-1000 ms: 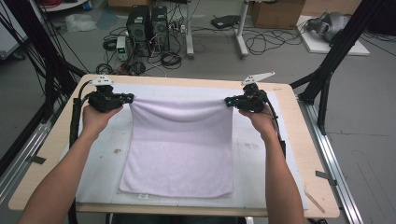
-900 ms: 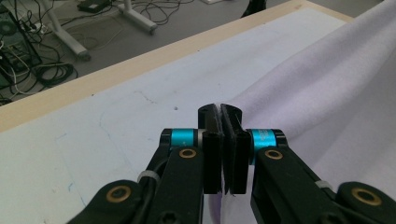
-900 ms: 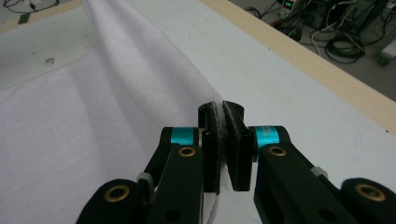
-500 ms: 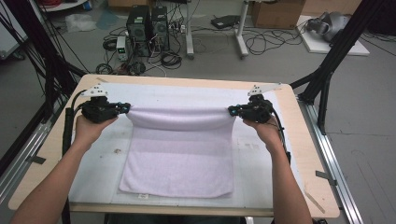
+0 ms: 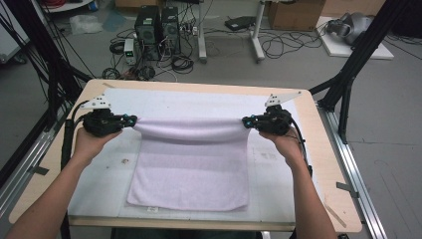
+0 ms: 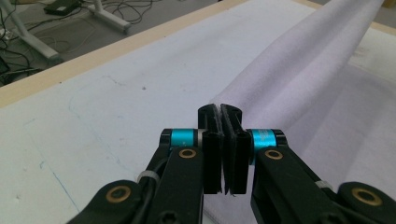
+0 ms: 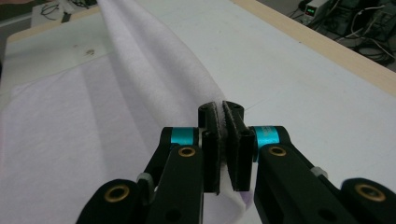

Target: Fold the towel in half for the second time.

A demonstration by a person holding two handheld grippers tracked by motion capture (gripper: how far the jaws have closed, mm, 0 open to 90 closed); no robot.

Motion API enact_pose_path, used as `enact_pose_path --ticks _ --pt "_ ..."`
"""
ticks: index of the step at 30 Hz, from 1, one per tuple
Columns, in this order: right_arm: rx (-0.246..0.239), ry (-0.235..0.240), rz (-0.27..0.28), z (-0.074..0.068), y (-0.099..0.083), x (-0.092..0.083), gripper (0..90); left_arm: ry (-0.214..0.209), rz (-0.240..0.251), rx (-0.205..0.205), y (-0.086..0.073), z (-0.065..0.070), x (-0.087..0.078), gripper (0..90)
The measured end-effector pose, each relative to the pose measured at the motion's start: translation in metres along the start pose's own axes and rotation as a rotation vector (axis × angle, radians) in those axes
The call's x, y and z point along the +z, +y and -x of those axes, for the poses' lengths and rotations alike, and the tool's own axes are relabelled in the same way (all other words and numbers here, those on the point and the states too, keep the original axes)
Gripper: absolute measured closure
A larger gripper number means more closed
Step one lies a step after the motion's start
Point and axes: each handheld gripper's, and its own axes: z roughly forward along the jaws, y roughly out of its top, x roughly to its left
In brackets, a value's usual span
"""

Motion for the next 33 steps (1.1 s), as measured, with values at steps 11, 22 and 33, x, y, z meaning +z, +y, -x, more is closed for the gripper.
enact_pose_path --ticks 11,22,33 --pt "-0.016 0.056 0.043 -0.01 -0.015 -0.009 85.9 -0.052 0.009 0.028 -0.01 0.009 -0.011 86.9" --pt "-0.027 0.11 0.056 -0.036 -0.044 -0.012 85.9 -0.098 0.011 0.032 -0.044 0.031 -0.023 86.8" --pt "-0.017 0.167 0.01 -0.068 -0.091 -0.012 84.5 -0.152 -0.041 0.038 -0.09 0.059 -0.035 85.0"
